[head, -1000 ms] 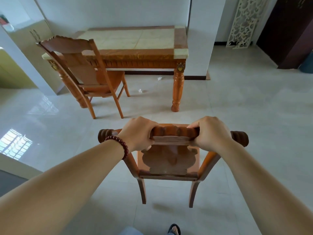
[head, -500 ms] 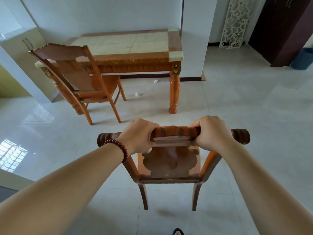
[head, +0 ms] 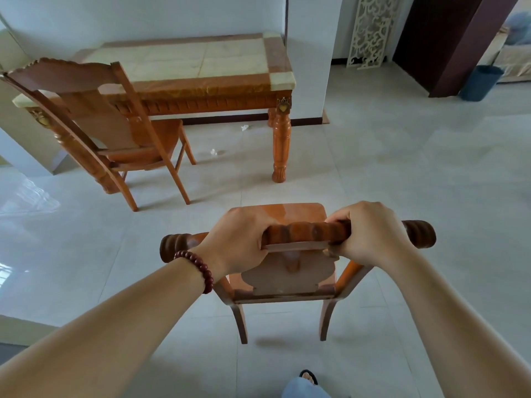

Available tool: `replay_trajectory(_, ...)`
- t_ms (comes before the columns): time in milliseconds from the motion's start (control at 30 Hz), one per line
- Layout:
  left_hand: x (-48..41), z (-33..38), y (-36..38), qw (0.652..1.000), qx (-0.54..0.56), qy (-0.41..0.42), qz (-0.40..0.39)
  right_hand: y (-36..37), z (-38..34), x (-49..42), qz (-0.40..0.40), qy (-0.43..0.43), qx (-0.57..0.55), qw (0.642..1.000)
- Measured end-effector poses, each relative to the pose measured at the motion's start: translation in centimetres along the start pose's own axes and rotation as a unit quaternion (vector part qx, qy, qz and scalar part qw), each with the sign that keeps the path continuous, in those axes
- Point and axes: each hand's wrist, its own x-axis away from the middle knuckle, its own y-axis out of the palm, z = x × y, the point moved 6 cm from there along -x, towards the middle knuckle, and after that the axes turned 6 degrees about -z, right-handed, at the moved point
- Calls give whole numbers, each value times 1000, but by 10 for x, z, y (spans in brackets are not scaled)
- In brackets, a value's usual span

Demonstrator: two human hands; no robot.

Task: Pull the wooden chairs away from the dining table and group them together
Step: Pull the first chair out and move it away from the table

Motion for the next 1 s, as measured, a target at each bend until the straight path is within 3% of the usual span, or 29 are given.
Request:
replay_trajectory(733, 48, -16, 34, 1000, 21, 19, 1, 45, -21, 42, 9, 3, -1, 1000)
replay_trajectory(1000, 46, -18, 31, 988, 124, 39, -89, 39, -29, 39, -148, -4, -47, 988)
